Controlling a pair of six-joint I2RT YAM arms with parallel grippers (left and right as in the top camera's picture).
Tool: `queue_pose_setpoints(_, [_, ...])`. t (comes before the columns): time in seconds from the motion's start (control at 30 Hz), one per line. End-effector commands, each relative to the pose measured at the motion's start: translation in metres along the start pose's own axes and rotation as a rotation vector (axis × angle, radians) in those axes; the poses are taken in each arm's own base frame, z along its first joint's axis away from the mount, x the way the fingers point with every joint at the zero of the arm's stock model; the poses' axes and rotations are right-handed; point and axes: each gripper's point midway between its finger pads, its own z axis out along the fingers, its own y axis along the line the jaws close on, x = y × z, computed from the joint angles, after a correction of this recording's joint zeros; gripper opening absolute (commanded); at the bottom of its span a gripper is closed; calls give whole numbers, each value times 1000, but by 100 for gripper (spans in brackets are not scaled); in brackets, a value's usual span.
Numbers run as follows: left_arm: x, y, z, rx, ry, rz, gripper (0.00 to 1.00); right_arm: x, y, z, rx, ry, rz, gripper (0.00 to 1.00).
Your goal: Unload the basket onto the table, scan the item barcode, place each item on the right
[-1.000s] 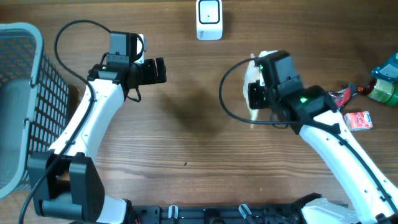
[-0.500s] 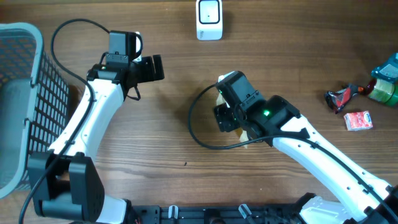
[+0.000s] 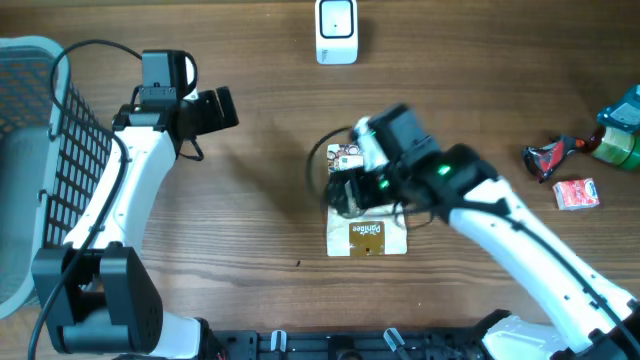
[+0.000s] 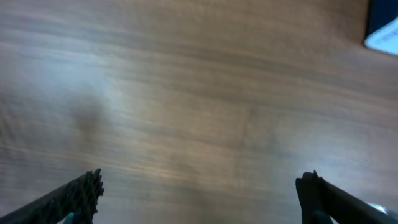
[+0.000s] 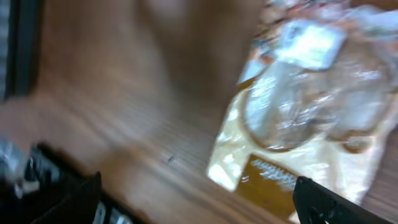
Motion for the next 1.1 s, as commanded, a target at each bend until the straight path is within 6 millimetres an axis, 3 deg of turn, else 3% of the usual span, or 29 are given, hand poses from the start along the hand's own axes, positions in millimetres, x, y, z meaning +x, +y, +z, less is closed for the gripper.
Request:
queue_pose_setpoints(0.0, [22,-42,-9,187,102,-17,100,-23,-33,-22,-114,-33,154,100])
queue_pose_setpoints(0.13, [52,-62,-11,159,201,-66,100,-19,-88,-12,-220,2,229,100])
queue_pose_setpoints(0.27, [72,-73,-13,139,273,-195,100,12,-113,30,-360,97,260,100])
queue_pose_setpoints(0.33, [77,-76,-14,138,285,-183,100,16,-107,40,-449,88,216,100])
queue_pose_setpoints(0.43, [83,-83,-15,142,297,-175,100,26,-117,56,-432,105,221,100])
queue_pose_setpoints(0.5, [97,-88,-13,137,328,-164,100,37,-140,72,-338,116,255,100])
queue_pose_setpoints(0.6, [123,-89,-2,127,374,-205,100,39,-165,78,-316,54,296,100])
queue_pose_setpoints(0.67, [141,-93,4,176,421,-236,100,41,-169,78,-349,19,345,100])
queue_pose_setpoints(0.8, [169,-102,11,261,496,-306,98,46,-148,79,-475,4,337,100])
queue_pose_setpoints(0.83, [172,-101,12,256,501,-310,81,47,-148,80,-476,2,355,98])
queue_pose_setpoints(0.87, [173,-100,12,253,504,-315,36,48,-150,83,-464,-3,380,91])
queue_pose_setpoints(0.9, [171,-101,12,257,500,-324,12,49,-152,86,-461,-8,402,85])
queue_pose_setpoints(0.93, [169,-104,12,271,496,-335,4,52,-152,88,-461,-8,431,77])
queue_pose_setpoints(0.97, [168,-112,10,310,508,-344,4,54,-153,90,-461,-10,453,71])
queue_pose_setpoints(1.07, [179,-128,3,359,552,-325,4,53,-154,91,-462,-29,440,72])
